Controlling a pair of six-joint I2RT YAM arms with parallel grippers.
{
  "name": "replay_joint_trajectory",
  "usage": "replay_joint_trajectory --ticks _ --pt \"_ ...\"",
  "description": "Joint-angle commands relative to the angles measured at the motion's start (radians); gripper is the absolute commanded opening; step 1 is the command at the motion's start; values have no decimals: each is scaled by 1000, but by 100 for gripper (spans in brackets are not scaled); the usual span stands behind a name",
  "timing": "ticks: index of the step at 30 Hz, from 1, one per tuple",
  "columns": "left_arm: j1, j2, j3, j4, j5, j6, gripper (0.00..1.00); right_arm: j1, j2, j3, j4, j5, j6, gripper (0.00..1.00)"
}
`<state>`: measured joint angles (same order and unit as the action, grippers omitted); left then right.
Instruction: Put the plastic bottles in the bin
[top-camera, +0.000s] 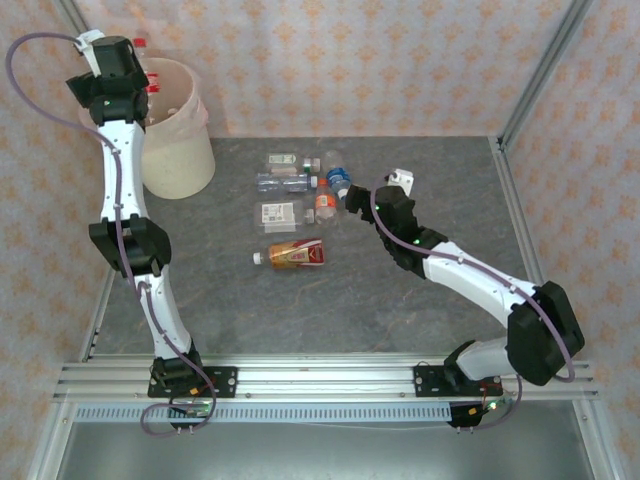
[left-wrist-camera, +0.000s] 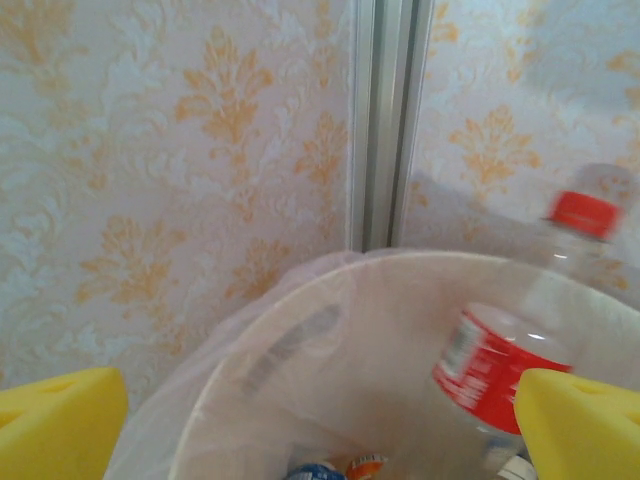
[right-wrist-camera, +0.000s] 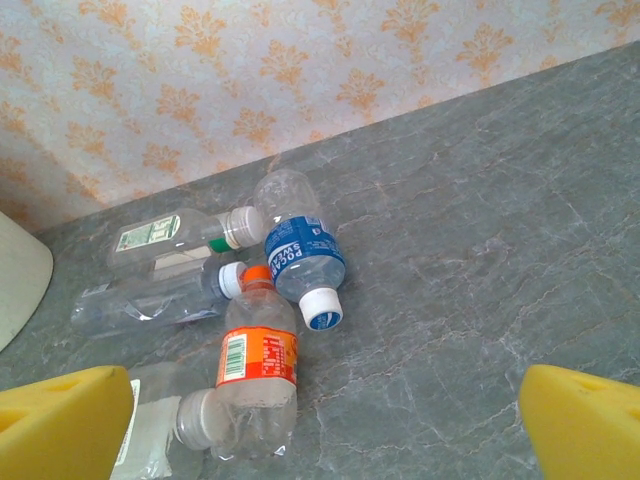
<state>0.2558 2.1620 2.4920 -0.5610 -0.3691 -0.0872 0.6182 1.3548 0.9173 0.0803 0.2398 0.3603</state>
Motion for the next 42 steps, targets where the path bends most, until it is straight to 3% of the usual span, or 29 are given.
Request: replay_joint_trajectory --ticks 1,8,14,16,21,27,30,35,42 --pt "4 47 55 -100 63 -50 100 -6 -47 -4 -23 29 13 99" --pt "3 66 42 -114 363 -77 100 -6 -45 8 -31 25 21 99" --pt "-6 117 49 -112 483 -62 100 -6 -40 0 -34 29 25 99" --pt "-17 152 67 -119 476 -20 99 -6 -37 3 -36 33 18 99" --pt "-25 257 150 -124 421 97 82 -6 -20 22 -58 41 2 99" --pt "-25 335 215 -82 442 152 79 -6 36 54 -63 46 4 99" --pt "-25 343 253 -107 479 145 66 -6 67 83 -72 32 5 99" --pt "-29 229 185 -242 528 167 52 -6 85 100 -83 22 4 99" --pt "-29 -29 -108 -263 502 175 52 -6 79 96 -76 9 0 99"
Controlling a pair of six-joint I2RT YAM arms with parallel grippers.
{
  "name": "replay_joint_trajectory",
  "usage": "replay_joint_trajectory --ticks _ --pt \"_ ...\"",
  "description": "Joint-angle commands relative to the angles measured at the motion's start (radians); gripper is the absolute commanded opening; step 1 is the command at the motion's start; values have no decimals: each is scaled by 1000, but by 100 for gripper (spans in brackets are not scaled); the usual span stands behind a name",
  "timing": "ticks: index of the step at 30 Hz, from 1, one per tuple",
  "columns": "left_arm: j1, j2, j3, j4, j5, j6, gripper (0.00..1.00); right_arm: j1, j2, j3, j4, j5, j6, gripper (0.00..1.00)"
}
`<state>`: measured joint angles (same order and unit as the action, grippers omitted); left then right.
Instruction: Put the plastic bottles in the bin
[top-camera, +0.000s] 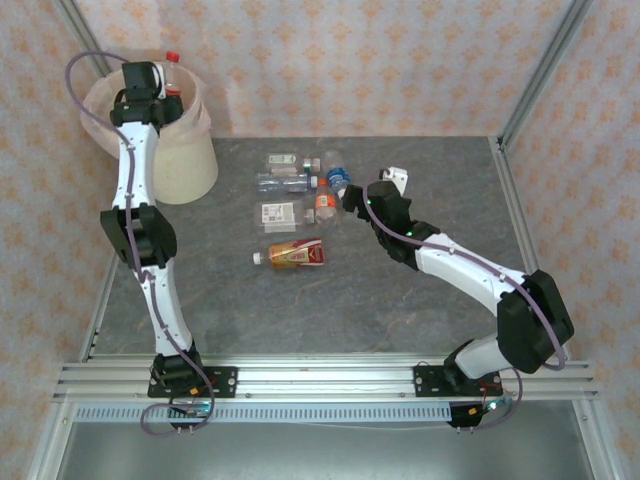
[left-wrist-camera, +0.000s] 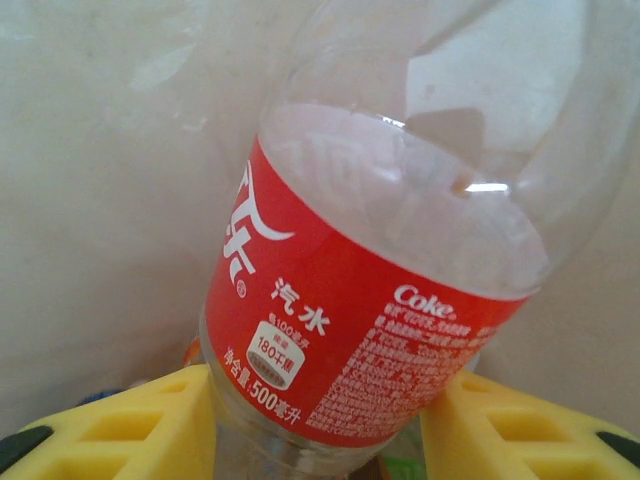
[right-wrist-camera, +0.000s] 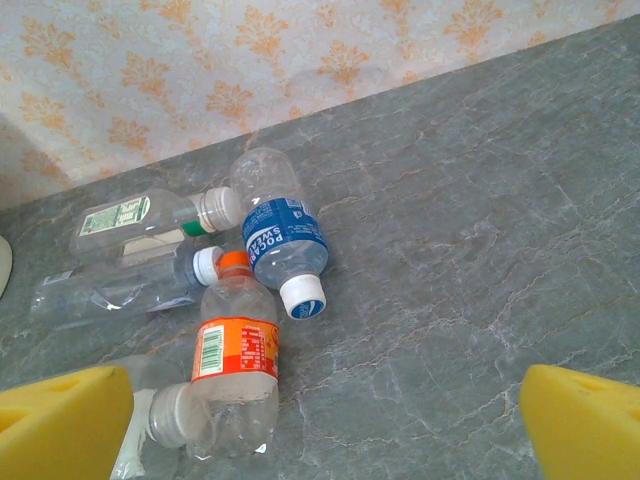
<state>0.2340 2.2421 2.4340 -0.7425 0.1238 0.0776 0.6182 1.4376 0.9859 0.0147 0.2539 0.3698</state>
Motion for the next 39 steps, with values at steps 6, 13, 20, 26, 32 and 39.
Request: replay_joint_trajectory --ticks 6,13,20,26,32,39 --pt "-7 -190 -71 -118 2 21 52 -5 -22 9 2 -12 -5 99" --pt "-6 -218 -32 -143 -65 16 52 -5 -50 -16 8 -1 -8 99" --pt "-3 -158 52 -221 -149 24 50 -6 -61 -26 8 0 -13 99" --pt "-5 -129 64 -301 -156 56 51 -6 -60 -29 7 7 -11 99" --pt "-6 -70 124 -312 -104 59 68 -6 -51 -11 2 -5 -16 99" --pt "-8 -120 186 -294 -33 -9 97 -6 -59 -17 -8 -8 -1 99"
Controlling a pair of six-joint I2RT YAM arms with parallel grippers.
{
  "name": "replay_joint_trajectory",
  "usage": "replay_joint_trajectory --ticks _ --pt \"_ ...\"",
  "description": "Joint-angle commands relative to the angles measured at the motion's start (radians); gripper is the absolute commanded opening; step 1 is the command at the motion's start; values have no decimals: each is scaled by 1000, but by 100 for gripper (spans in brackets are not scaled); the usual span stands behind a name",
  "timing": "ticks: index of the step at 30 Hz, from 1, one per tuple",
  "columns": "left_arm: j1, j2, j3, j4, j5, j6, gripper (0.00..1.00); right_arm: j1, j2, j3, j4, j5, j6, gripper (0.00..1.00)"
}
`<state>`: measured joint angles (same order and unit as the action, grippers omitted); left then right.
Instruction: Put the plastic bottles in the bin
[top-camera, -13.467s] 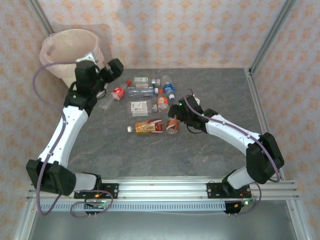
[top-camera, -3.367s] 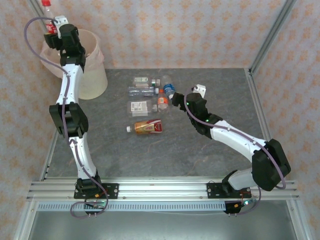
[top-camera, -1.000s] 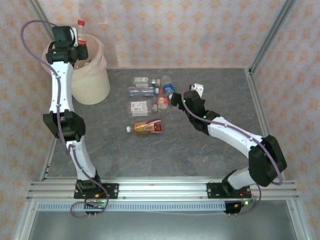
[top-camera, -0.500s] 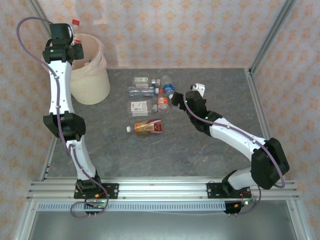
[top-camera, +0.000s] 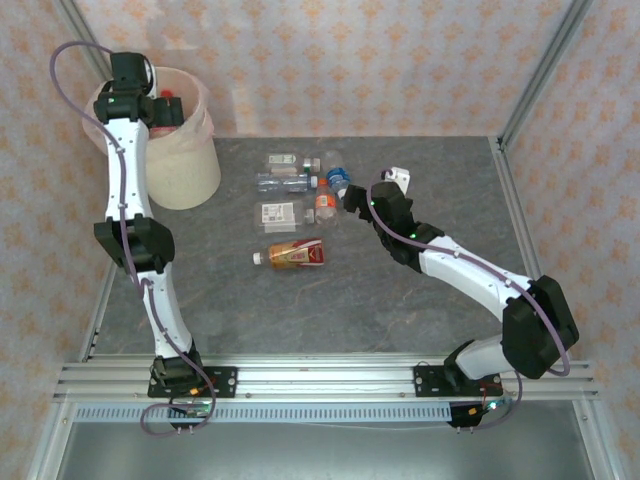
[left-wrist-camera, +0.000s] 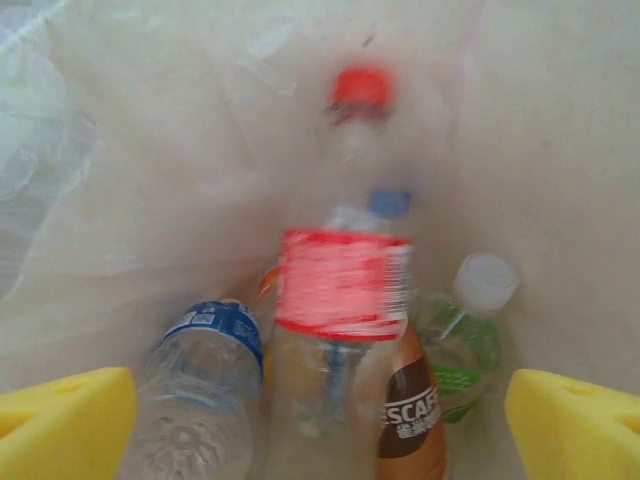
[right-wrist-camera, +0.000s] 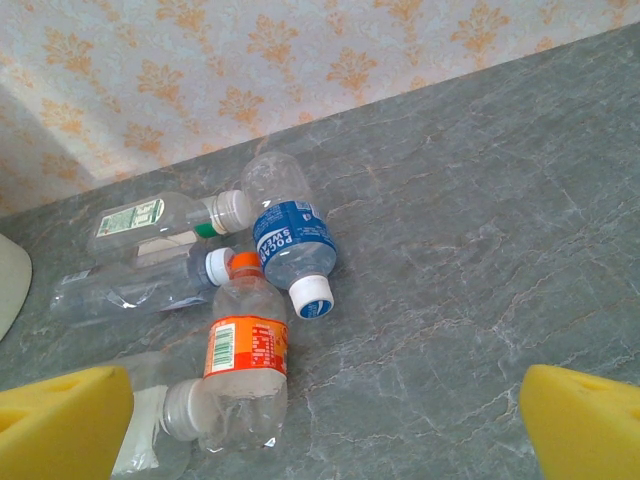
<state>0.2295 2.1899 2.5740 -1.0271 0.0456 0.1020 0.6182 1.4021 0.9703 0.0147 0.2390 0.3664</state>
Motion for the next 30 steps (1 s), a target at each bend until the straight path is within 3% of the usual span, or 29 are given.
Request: replay_joint_trajectory --ticks 1,8,11,15,17,24,30 --pt "-3 -82 44 -12 59 -50 98 -6 -26 -4 -7 9 5 99" --pt "-15 -248 -146 98 214 -218 100 -6 -38 -13 -3 18 -5 99" --pt "-52 -365 -298 201 213 -274 100 -8 -30 -21 -2 20 -24 99" --pt "-151 -492 -489 305 168 -319 100 -44 20 2 -29 -87 -74 99" --pt "-200 -553 -593 359 153 -359 100 -73 70 43 -72 -183 -107 99" --pt "-329 -796 -1050 643 178 -571 100 -131 307 279 -222 -292 -199 95" --pt "-388 -862 -1232 681 219 -701 100 -167 541 543 -362 -339 -225 95"
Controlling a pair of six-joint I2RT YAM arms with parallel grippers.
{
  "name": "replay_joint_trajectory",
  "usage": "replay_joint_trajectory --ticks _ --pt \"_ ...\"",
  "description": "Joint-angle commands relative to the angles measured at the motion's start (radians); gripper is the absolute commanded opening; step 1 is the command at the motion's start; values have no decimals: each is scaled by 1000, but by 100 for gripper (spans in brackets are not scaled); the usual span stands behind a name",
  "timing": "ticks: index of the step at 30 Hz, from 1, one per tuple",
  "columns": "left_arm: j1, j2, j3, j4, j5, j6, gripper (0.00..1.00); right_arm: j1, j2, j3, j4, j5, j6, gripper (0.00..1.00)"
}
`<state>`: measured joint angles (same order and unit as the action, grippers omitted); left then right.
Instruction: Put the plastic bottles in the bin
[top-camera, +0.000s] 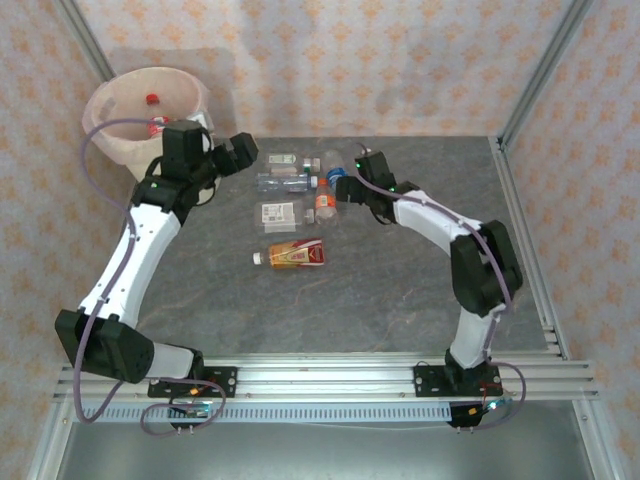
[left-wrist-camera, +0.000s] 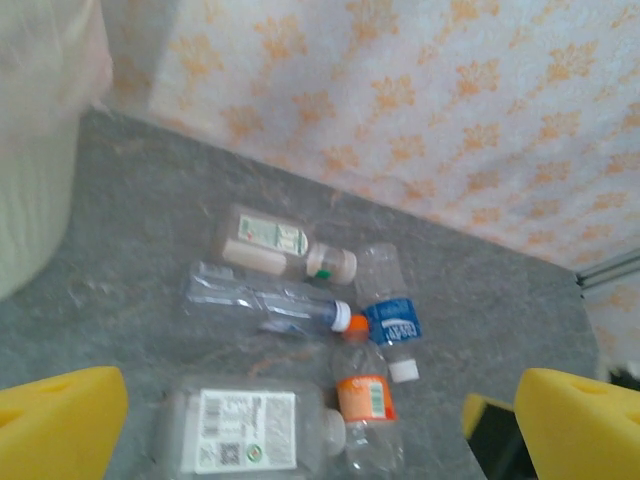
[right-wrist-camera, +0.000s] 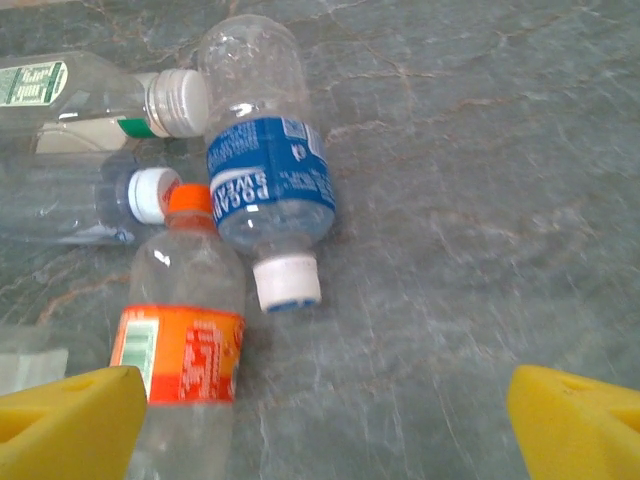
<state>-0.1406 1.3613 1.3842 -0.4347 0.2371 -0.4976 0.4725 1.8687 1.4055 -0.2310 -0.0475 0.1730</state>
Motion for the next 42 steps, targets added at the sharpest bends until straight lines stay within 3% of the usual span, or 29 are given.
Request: replay_joint_trajectory --ticks 1,12,22,27,34,38,42 --pt "-24 -40 -62 85 27 -108 100 -36 119 169 -163 -102 -25 95" --pt "-62 -109 -183 22 -111 -110 100 -60 482 680 -430 -121 -93 95" --pt "-62 -113 -247 42 -107 -99 100 -62 724 1038 -604 -71 -69 91" --pt "-62 -94 -246 46 -104 -86 100 -62 757 1049 -596 -76 -48 87" --pt "-63 -20 -222 68 -76 -93 100 -70 716 1020 -587 9 -40 67" --pt "-62 38 -161 6 -73 -110 100 -71 533 799 -422 -18 -61 59" --pt "-62 30 -191 108 39 -100 100 -70 290 484 -200 -21 -57 55"
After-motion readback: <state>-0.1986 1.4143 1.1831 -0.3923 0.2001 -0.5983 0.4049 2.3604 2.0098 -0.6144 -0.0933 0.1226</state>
